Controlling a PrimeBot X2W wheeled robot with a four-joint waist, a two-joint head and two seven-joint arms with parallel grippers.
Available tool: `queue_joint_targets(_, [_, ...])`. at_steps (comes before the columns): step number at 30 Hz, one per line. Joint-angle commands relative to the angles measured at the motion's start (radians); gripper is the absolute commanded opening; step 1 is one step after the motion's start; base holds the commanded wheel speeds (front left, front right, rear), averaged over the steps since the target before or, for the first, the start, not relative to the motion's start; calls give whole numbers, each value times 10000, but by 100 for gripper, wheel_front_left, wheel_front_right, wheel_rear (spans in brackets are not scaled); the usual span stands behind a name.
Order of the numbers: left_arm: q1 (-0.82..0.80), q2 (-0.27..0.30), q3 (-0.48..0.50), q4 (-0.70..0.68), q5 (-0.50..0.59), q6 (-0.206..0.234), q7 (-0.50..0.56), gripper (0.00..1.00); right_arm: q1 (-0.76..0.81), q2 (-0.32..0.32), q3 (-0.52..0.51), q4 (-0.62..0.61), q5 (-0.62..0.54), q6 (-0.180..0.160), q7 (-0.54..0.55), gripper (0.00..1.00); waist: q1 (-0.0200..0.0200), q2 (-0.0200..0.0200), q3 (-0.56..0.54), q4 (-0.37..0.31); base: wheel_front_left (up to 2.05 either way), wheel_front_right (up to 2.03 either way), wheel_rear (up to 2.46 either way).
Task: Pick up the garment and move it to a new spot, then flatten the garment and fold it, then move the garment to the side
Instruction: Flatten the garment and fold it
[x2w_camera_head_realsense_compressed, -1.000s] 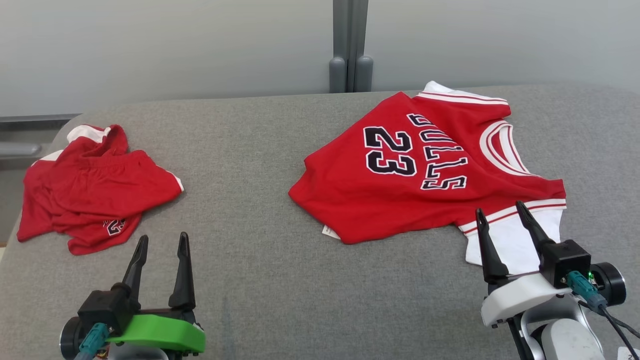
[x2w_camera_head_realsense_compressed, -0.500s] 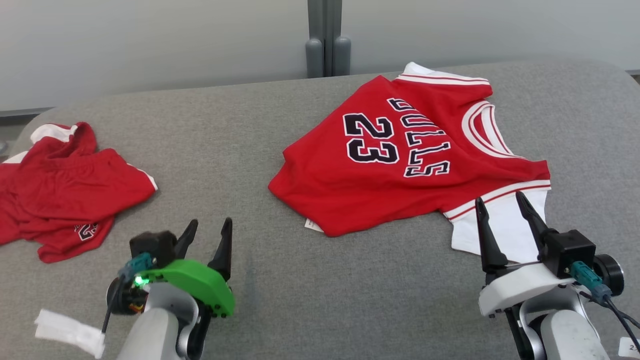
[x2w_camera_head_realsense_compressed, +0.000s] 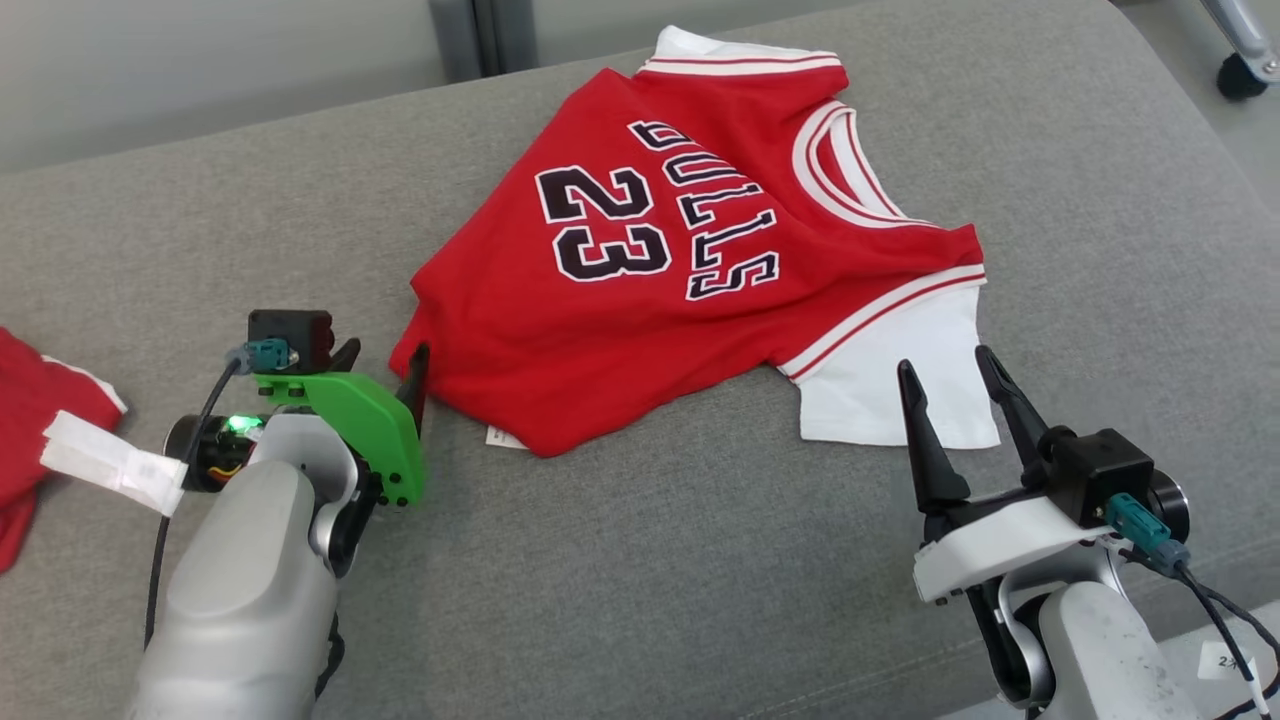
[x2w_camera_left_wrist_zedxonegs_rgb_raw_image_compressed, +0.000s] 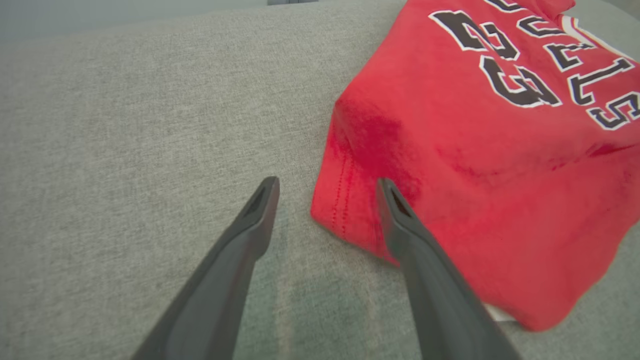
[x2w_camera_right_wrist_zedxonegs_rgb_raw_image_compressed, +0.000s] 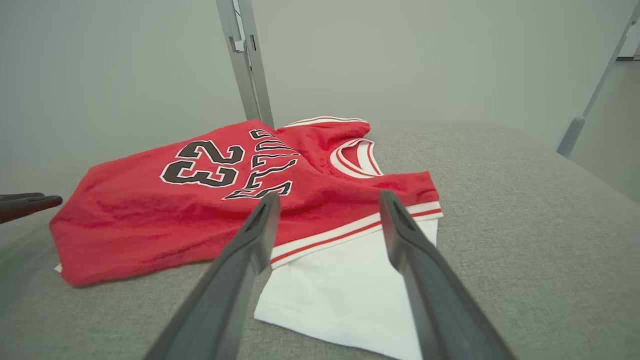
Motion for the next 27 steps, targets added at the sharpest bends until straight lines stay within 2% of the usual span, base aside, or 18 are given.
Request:
queue_joint_targets(1, [-347, 153, -82, 157, 170, -30, 24, 100, -147, -12, -3, 83, 62, -17, -71, 100, 0, 0, 485, -504, 0, 0, 0])
queue_joint_targets(7, [-985, 311, -711, 1056, 418, -34, 757, 100, -266, -11, 47, 324, 183, -17, -198, 100, 0, 0, 571, -675, 0, 0, 0])
queue_joint_targets(11, [-1101, 192, -862, 1767, 351, -5, 1548, 100, -300, -10, 49, 412, 180, -17, -241, 100, 0, 0, 477, -683, 0, 0, 0])
queue_joint_targets(12, [-1086, 103, -882, 1938, 256, -12, 1829, 91, -283, -10, 18, 434, 144, -17, -243, 100, 0, 0, 424, -646, 0, 0, 0])
queue_joint_targets(13, [-1087, 54, -910, 1995, 218, -14, 1923, 16, -262, -12, -14, 448, 113, -17, -247, 100, 0, 0, 380, -610, 0, 0, 0])
queue_joint_targets(14, [-1120, 6, -931, 1998, 169, -17, 1940, 0, -229, -10, -40, 456, 78, -17, -233, 100, 0, 0, 325, -550, 0, 0, 0])
queue_joint_targets(17, [-1087, -57, -848, 1646, 14, -21, 1356, 0, -109, -13, -108, 465, 41, -17, -203, 100, 0, 0, 142, -326, 0, 0, 0])
queue_joint_targets(20, [-813, -256, -644, 1022, -321, -27, 307, 0, 29, -15, -201, 428, -57, -17, -156, 100, 0, 0, -113, 44, 0, 0, 0])
queue_joint_targets(23, [-162, -446, -418, 166, -754, -32, -677, 0, 207, -15, -401, 361, -142, -17, -75, 100, 0, 0, -415, 537, 0, 0, 0])
queue_joint_targets(27, [948, -544, -337, -1216, -1257, -34, -1229, 0, 393, -15, -619, 202, -162, -17, 58, 100, 0, 0, -693, 1177, 0, 0, 0])
